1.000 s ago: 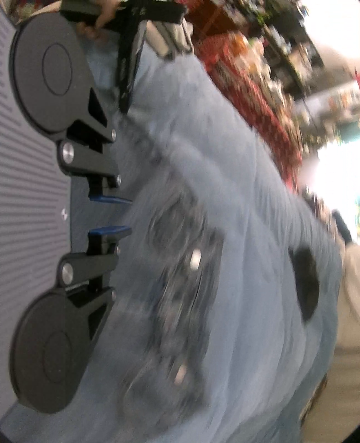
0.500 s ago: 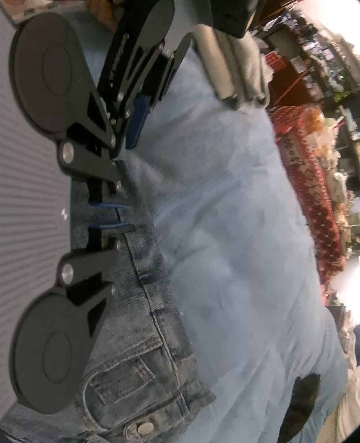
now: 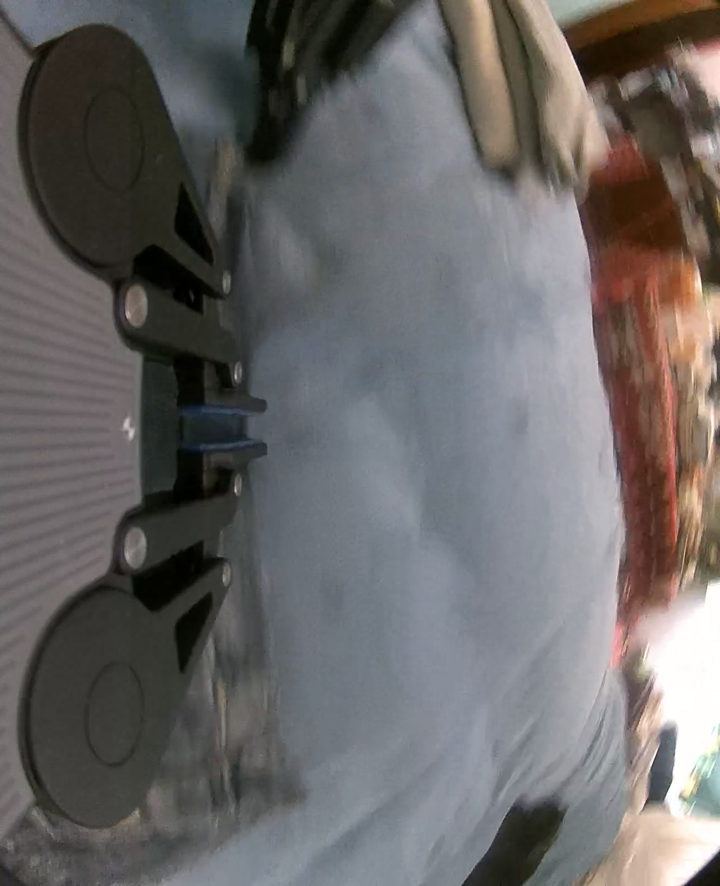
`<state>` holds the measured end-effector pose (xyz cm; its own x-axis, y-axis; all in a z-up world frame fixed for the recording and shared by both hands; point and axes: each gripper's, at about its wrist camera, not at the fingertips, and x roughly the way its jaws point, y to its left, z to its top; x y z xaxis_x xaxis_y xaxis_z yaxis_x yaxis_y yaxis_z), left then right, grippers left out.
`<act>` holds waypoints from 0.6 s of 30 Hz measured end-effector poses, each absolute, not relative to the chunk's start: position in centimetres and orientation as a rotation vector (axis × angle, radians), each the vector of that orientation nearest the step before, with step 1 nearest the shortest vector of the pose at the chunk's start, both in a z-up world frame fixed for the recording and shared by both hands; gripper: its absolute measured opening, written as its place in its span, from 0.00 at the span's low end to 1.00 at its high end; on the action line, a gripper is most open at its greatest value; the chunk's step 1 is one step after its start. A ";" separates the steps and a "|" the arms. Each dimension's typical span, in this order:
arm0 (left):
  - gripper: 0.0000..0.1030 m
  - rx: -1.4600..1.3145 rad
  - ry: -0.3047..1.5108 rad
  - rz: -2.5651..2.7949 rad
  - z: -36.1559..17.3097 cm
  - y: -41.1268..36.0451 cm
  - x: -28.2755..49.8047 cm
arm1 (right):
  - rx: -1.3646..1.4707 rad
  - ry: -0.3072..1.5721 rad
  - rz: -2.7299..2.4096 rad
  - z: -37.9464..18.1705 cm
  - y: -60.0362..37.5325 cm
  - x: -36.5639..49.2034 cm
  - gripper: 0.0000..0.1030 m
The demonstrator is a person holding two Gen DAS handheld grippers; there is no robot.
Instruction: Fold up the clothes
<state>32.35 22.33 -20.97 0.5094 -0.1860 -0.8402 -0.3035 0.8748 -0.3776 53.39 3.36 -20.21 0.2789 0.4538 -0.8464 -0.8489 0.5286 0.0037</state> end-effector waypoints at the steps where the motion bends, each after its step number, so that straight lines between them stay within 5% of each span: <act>1: 0.00 -0.533 1.050 0.078 -21.0 22.7 32.3 | -0.489 0.929 0.895 -20.2 2.9 54.3 0.06; 18: 0.03 -0.452 1.029 0.014 -21.0 20.8 33.4 | -0.470 0.910 1.020 -20.5 4.1 49.9 0.07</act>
<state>33.44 20.76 -21.01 0.5240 -0.1979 -0.8284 -0.2200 0.9082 -0.3561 49.86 4.12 -20.50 0.2175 0.5206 -0.8257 -0.8792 0.4719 0.0659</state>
